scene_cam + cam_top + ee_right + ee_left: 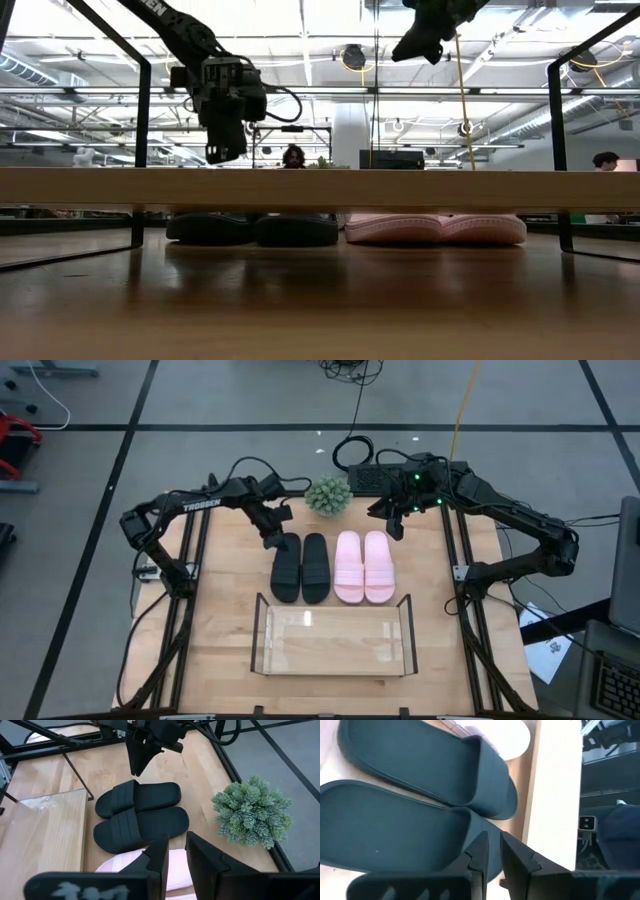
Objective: Pick and place slides into the shelf
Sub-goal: Put the left black slipper on the shelf
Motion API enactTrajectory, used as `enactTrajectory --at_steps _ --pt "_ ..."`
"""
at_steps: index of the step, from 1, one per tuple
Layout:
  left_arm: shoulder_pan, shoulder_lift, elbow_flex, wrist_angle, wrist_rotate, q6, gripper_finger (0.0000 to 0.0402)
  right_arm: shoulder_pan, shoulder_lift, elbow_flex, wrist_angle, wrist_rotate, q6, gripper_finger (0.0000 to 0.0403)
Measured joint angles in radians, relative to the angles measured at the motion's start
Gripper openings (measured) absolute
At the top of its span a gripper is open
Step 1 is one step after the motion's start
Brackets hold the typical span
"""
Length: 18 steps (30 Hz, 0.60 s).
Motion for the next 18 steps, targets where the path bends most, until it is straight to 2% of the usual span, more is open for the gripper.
enactTrajectory --at_steps 18 --pt "0.005 0.000 0.000 -0.048 -0.001 0.070 0.0047 0.001 0.000 0.000 0.001 -0.003 0.027 0.0057"
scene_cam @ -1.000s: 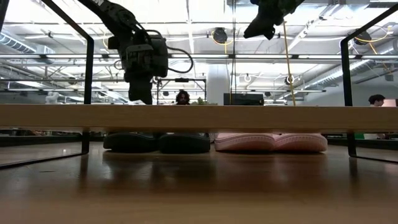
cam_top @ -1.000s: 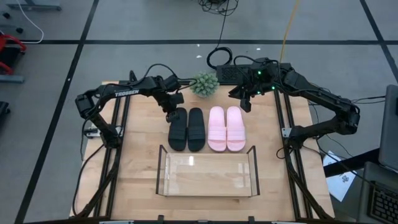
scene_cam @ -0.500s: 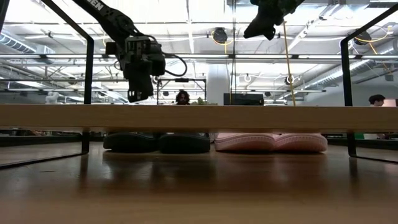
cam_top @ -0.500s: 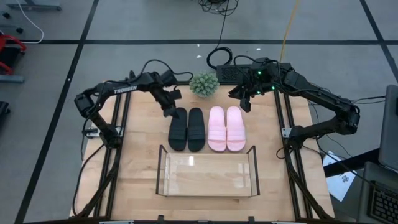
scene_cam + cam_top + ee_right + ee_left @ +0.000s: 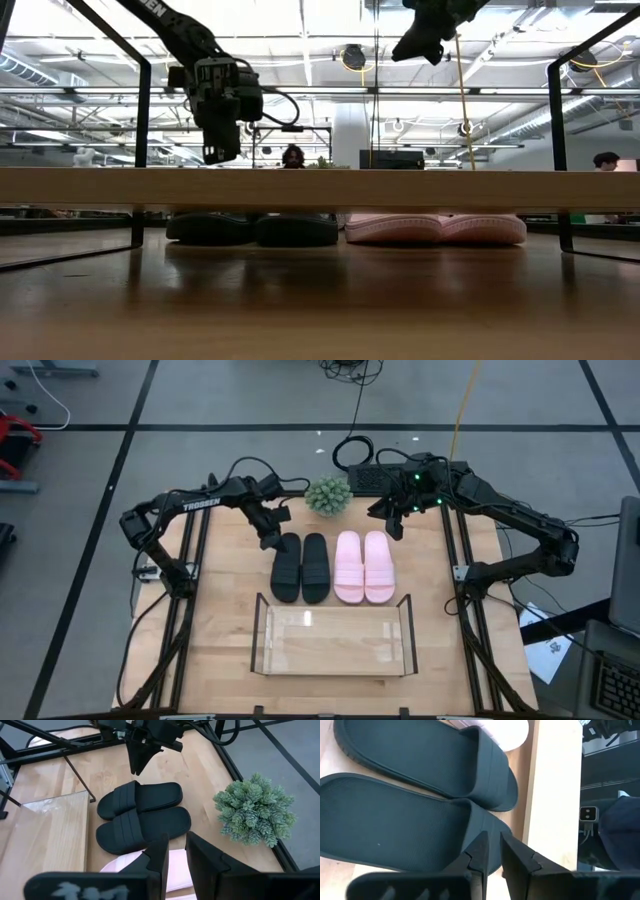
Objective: Pick and place slides into the shelf
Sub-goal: Put the left black slipper on the shelf
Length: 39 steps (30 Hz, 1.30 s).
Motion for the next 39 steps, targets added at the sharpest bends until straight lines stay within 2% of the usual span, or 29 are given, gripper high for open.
enactTrajectory --at_steps 5,8,17,21,29,39 --pt "-0.015 0.000 0.000 0.003 -0.007 0.005 0.0047 0.000 0.000 0.000 0.003 -0.001 0.023 0.0057" --pt "-0.024 0.000 0.000 0.021 -0.010 0.006 0.0061 0.000 0.000 0.000 0.003 -0.002 0.023 0.0057" --pt "-0.032 0.000 0.000 0.053 -0.062 -0.014 0.0182 0.000 0.000 0.000 0.003 -0.027 0.021 0.0057" --pt "-0.031 0.000 0.000 0.044 -0.064 -0.015 0.0213 0.000 0.000 0.000 0.003 -0.027 0.019 0.0057" --pt "-0.006 0.016 0.000 -0.037 -0.065 0.030 0.0212 0.000 0.000 0.000 0.003 -0.027 0.016 0.0057" --pt "-0.015 0.119 0.001 -0.046 -0.043 0.073 0.0207 0.000 0.000 0.000 0.003 -0.031 0.023 0.0057"
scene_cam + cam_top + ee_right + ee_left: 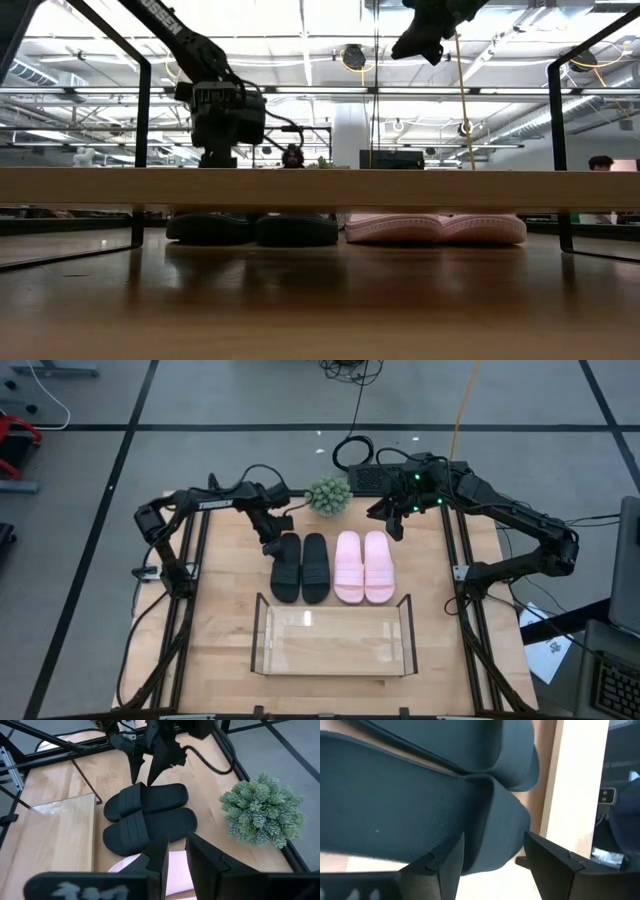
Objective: Pick and place slides into the shelf
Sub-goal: Put the left black slipper on the shelf
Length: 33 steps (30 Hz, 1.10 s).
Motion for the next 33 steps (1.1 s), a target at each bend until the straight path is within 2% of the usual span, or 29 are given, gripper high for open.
enactTrajectory --at_steps 7,19,33 --pt "-0.001 0.013 0.000 0.001 -0.009 0.059 0.0207 0.000 0.000 0.000 0.001 -0.046 0.002 0.0057" --pt "-0.022 0.014 0.000 -0.003 -0.019 0.077 0.0207 0.000 0.000 0.000 0.032 -0.045 0.012 0.0057" --pt "-0.070 0.091 0.001 -0.018 -0.018 0.113 0.0207 0.000 0.000 0.000 0.054 -0.047 0.045 0.0057"
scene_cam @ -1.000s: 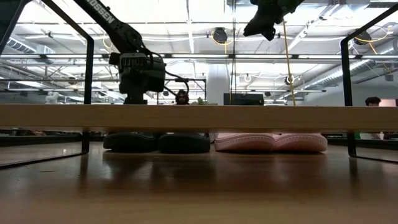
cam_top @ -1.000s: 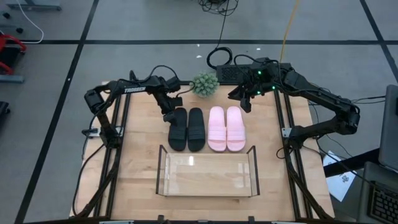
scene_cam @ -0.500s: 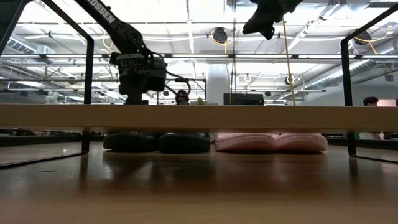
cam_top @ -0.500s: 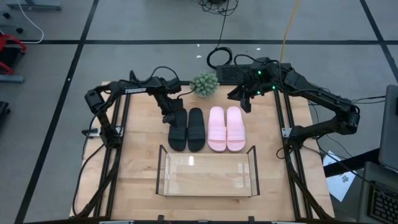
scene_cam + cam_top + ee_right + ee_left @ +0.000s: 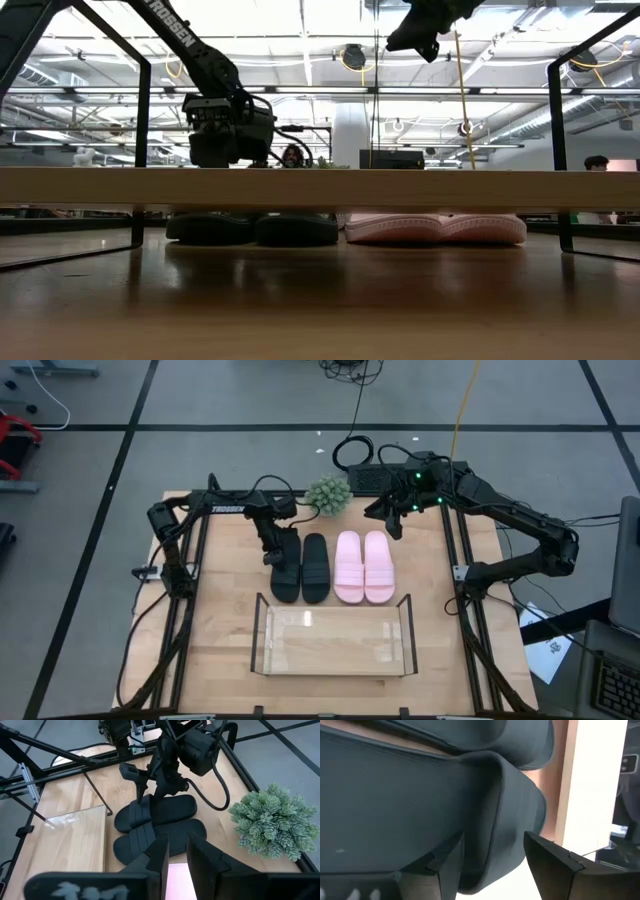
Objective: Pick and place slides into the shelf
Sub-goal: Put the left black slipper on the shelf
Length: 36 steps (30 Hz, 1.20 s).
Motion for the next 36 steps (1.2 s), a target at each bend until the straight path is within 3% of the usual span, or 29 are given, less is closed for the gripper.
enactTrajectory --at_steps 7,18,27,36 --pt "-0.015 -0.001 0.000 -0.023 0.027 0.040 0.0190 0.000 0.000 0.000 0.000 0.001 0.001 0.0057" --pt "-0.015 -0.001 0.000 -0.018 0.022 0.084 0.0014 0.000 0.000 0.000 0.000 0.001 0.001 0.0057" --pt "-0.001 -0.001 0.006 -0.034 -0.003 0.110 0.0005 0.000 0.000 0.000 0.000 0.002 0.001 0.0057" --pt "0.063 -0.001 0.173 -0.324 -0.044 0.191 0.0002 0.000 0.000 0.000 -0.001 0.002 0.001 0.0057"
